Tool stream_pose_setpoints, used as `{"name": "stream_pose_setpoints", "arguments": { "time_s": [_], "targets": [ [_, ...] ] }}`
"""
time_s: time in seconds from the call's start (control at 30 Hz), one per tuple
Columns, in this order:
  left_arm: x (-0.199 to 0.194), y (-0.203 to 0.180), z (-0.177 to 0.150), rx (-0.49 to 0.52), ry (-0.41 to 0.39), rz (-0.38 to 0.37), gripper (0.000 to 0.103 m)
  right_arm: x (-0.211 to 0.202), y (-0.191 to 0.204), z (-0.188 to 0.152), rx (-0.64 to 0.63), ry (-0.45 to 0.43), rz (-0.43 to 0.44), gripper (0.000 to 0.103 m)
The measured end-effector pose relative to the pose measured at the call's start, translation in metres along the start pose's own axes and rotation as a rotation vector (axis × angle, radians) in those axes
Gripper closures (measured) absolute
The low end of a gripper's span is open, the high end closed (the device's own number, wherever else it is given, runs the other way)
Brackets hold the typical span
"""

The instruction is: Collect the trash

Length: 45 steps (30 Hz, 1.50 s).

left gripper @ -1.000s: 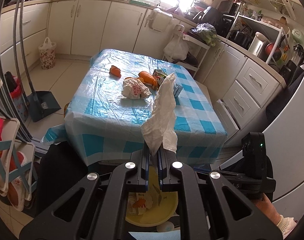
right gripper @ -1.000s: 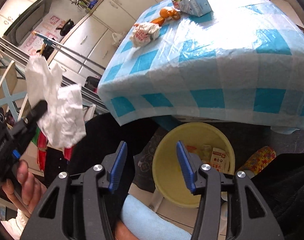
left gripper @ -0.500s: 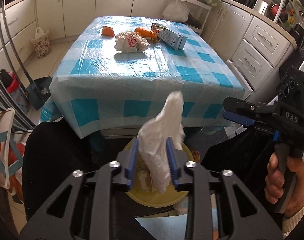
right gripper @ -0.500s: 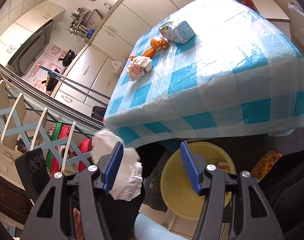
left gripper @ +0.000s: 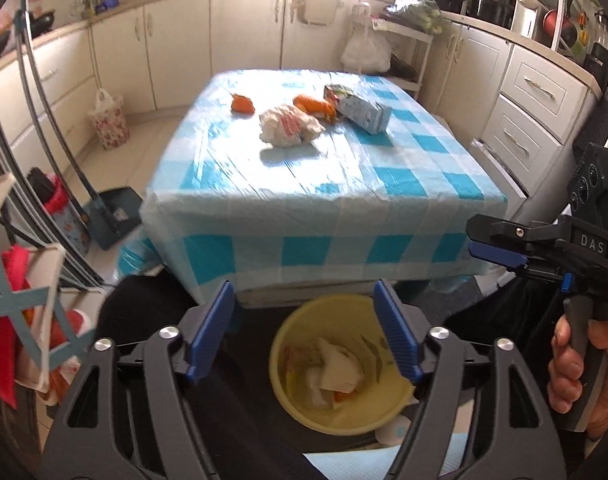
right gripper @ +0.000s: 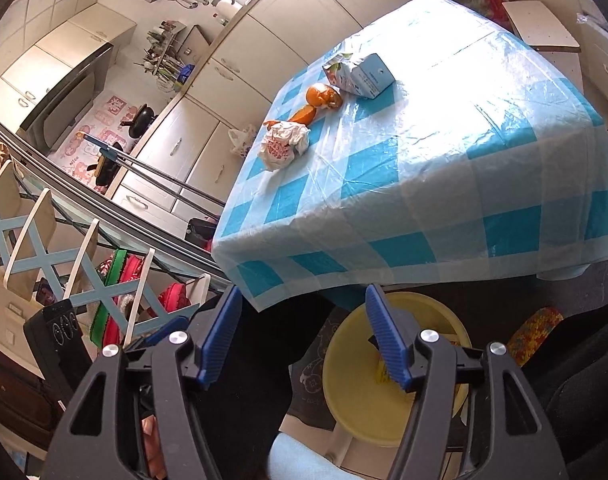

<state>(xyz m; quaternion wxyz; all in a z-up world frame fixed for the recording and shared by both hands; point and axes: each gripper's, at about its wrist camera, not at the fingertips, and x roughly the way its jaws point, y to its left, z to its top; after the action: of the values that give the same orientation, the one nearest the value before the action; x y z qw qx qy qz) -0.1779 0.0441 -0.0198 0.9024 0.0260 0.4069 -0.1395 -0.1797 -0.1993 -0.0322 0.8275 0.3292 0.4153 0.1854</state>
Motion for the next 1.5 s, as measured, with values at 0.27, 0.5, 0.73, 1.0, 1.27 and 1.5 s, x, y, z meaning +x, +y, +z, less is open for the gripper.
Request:
{"name": "stream_pose_setpoints", "arguments": {
  "time_s": [0.27,0.5,0.73,1.0,1.27,1.5],
  "targets": [
    [-0.01,0.023,0.004,-0.027,-0.099,0.133,0.014,-0.005,0.001,0.001,-0.005,-0.039,0.002,0.035],
    [-0.001,0.061,-0.001,-0.17,-0.067,0.147,0.012,-0.006,0.002,0.001,-0.012,-0.046,-0.009,0.034],
    [-0.001,0.061,-0.005,-0.169,-0.076,0.148,0.011,-0.007,0.003,0.001,-0.021,-0.058,-0.013,0.034],
    [-0.001,0.059,-0.005,-0.173,-0.072,0.151,0.011,-0.008,0.003,0.001,-0.022,-0.059,-0.015,0.034],
    [0.0,0.059,-0.006,-0.174,-0.069,0.152,0.01,-0.008,0.004,0.001,-0.026,-0.057,-0.018,0.034],
    [0.001,0.059,-0.007,-0.177,-0.068,0.151,0.01,-0.007,0.004,0.0,-0.029,-0.055,-0.021,0.034]
  ]
}}
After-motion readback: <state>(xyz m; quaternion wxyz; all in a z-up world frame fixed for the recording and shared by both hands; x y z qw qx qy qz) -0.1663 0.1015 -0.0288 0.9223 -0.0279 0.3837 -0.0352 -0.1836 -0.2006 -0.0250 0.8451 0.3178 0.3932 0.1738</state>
